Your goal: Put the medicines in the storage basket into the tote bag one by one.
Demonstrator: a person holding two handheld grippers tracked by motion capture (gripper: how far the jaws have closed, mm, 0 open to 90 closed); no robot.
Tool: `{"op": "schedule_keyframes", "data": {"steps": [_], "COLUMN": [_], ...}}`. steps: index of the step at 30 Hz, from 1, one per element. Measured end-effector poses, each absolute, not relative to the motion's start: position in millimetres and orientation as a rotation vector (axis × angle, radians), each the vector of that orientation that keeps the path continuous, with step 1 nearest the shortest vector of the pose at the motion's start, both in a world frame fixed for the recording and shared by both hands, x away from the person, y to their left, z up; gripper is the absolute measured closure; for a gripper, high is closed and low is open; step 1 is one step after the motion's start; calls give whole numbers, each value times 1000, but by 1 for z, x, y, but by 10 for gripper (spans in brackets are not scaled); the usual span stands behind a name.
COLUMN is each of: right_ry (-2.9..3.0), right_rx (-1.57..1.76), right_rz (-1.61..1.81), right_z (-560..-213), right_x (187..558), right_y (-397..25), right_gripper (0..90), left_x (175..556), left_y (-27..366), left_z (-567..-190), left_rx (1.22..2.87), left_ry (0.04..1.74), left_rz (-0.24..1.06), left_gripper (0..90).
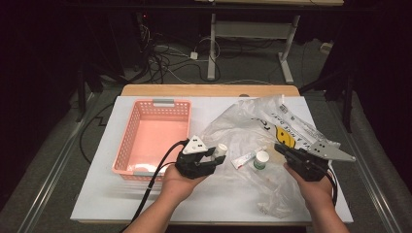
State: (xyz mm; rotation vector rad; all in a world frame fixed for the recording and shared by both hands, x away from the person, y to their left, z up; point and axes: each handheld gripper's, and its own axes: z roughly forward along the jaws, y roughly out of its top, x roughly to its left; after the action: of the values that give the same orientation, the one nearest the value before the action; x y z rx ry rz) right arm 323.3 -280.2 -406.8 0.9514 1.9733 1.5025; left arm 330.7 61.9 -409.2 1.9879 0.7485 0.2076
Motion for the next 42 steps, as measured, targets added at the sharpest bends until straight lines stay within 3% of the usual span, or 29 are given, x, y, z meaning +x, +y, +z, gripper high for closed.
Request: {"op": "schedule_keyframes", "data": {"steps": [42], "right_ry": [1966], "right_rx": [950], "right_rz": [1519], "right_z": [-405], "right_x": [325], "right_y": [-281], "right_gripper": [900], "left_x": [388], "left_y": [-26], "left_z": [-446], "left_rx": [2054], "left_ry": [727], "left_rz": [299], "left_gripper": [579]}}
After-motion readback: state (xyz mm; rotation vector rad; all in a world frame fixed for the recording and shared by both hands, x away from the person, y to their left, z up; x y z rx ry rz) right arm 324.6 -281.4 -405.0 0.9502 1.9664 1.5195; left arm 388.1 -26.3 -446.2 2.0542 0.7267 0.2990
